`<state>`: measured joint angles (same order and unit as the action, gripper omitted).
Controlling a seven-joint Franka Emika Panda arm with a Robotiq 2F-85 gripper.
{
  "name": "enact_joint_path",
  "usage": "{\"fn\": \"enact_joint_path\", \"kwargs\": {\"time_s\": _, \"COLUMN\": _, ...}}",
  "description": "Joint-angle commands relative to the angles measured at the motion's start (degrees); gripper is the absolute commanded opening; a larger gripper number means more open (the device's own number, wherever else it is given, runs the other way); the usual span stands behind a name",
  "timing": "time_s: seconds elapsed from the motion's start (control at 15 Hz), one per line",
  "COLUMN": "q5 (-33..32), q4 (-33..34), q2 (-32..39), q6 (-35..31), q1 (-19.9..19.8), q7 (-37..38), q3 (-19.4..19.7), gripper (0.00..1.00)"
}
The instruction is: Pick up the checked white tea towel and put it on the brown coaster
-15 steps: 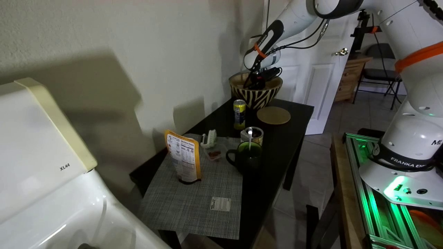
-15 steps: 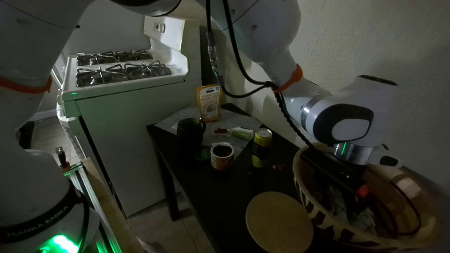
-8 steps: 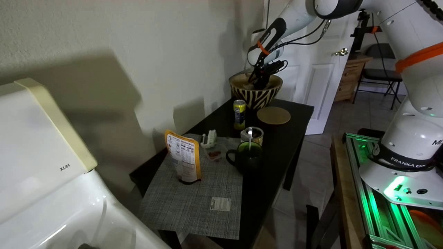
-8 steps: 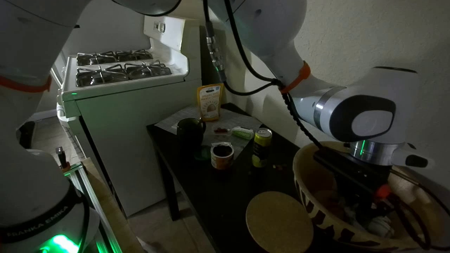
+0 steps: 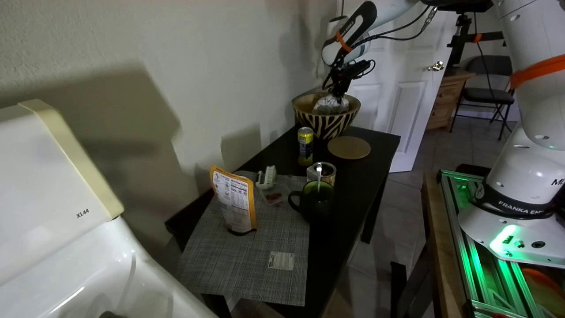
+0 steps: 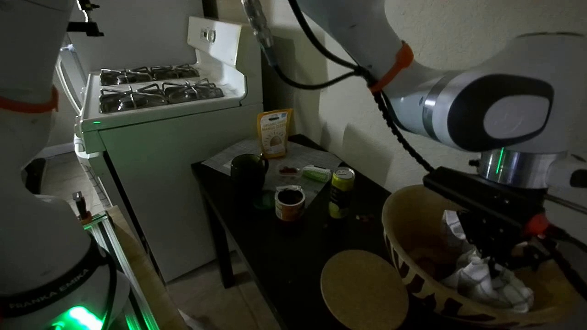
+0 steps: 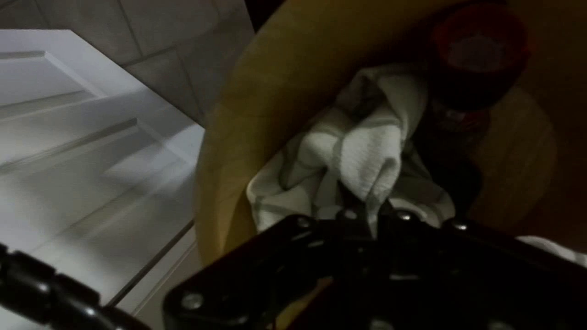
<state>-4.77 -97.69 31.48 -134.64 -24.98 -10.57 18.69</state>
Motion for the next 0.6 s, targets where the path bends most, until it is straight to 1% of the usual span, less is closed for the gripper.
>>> {"fn": "enact_joint_path", "kwargs": {"time_s": 0.0, "q5": -2.17, "q4": -9.98, "q2": -13.49, "q6": -1.40, "q1": 1.46, "q7": -0.88, "q3": -0.03, "gripper": 0.02}}
{"fn": "enact_joint_path", "kwargs": {"time_s": 0.2, "q5": -4.92, "q4": -16.43, "q2": -22.97, "q6": -1.90, "q1": 3.87, "q7": 0.03, "q3": 0.13, "gripper": 0.02}}
{"fn": "enact_joint_path", "kwargs": {"time_s": 0.33, "q5": -8.03, "q4": -21.02, "q2": -29.46, "q6": -3.11, "q1": 5.72, "q7": 1.93, "q3": 0.05, "gripper": 0.02}}
{"fn": "enact_joint_path", "kwargs": {"time_s": 0.53, "q5": -10.28, "q4": -27.26, "q2": -39.05, "q6": -5.15, "q1": 7.48, "q7": 3.96, "q3": -1.38, "gripper": 0.02}}
